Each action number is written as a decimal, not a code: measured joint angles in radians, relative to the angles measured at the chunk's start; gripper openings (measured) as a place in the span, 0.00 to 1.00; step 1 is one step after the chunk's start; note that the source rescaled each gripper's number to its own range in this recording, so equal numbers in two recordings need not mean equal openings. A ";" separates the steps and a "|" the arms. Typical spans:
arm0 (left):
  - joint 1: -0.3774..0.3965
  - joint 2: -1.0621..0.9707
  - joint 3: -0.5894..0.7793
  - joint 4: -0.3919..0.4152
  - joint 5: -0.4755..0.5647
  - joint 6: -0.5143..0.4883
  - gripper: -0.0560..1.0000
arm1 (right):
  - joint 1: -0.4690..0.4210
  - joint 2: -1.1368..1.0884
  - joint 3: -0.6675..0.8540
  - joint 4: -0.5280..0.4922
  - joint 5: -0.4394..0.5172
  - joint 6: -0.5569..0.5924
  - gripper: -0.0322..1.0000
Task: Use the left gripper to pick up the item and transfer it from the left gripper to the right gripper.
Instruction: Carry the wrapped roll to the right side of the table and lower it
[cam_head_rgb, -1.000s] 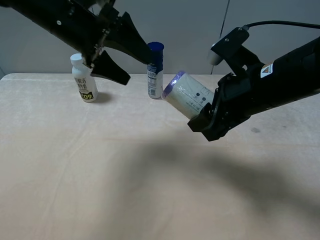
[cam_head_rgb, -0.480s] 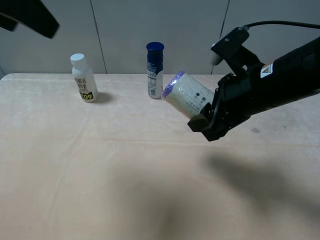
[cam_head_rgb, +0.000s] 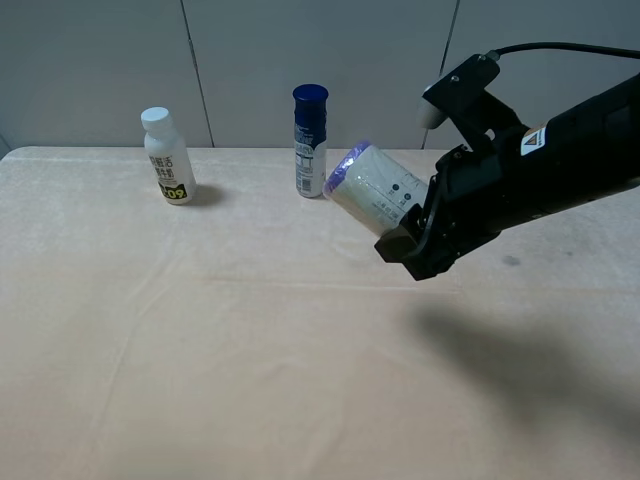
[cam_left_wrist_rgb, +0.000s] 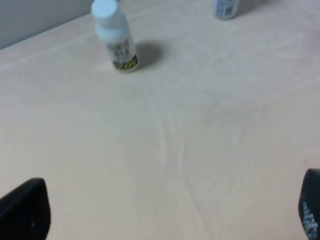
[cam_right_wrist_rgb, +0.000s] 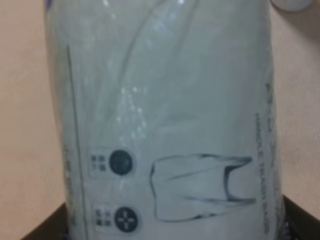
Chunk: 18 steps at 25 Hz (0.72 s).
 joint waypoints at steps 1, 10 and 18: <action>0.000 -0.062 0.045 0.000 0.000 -0.018 1.00 | 0.000 0.000 0.000 0.000 -0.001 0.002 0.03; 0.000 -0.552 0.371 0.007 -0.021 -0.135 1.00 | 0.000 0.000 0.000 0.000 -0.015 0.005 0.03; 0.000 -0.648 0.481 0.019 -0.054 -0.142 1.00 | 0.000 0.000 0.000 0.000 -0.016 0.006 0.03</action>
